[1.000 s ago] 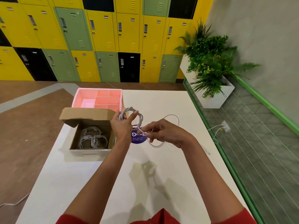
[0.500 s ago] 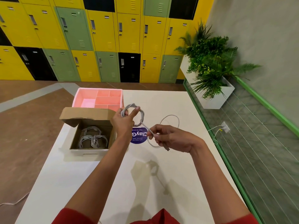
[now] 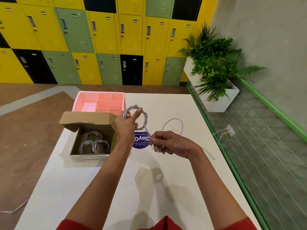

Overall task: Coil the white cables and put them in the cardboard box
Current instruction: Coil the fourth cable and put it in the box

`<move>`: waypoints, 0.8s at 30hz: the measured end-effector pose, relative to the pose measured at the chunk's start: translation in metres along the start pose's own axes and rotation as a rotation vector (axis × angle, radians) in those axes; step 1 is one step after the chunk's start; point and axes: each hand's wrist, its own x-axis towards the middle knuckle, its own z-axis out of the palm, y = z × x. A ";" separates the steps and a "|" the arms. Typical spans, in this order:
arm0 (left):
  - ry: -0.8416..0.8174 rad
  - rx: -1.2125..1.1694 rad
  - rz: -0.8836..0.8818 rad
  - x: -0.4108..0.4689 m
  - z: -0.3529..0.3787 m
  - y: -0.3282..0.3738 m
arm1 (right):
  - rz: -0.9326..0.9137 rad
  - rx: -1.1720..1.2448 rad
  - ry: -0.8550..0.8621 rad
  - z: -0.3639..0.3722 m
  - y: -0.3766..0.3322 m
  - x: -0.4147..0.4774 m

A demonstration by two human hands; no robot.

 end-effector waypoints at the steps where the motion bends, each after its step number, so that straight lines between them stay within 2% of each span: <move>1: -0.017 -0.011 -0.008 -0.002 0.001 0.001 | 0.006 0.018 -0.006 0.001 0.001 0.001; 3: -0.057 -0.073 -0.031 -0.008 0.005 0.005 | 0.014 0.018 0.009 0.004 0.005 0.005; 8: -0.125 -0.147 -0.097 -0.022 0.014 0.013 | 0.014 -0.150 0.207 0.007 0.014 0.017; 14: -0.213 -0.204 -0.108 -0.031 0.017 0.014 | -0.055 -0.174 0.365 0.012 0.019 0.024; 19: -0.249 -0.259 -0.149 -0.035 0.021 0.013 | -0.162 -0.064 0.462 0.022 0.021 0.026; 24: -0.274 -0.241 -0.046 -0.040 0.023 0.008 | -0.229 0.202 0.500 0.032 0.018 0.025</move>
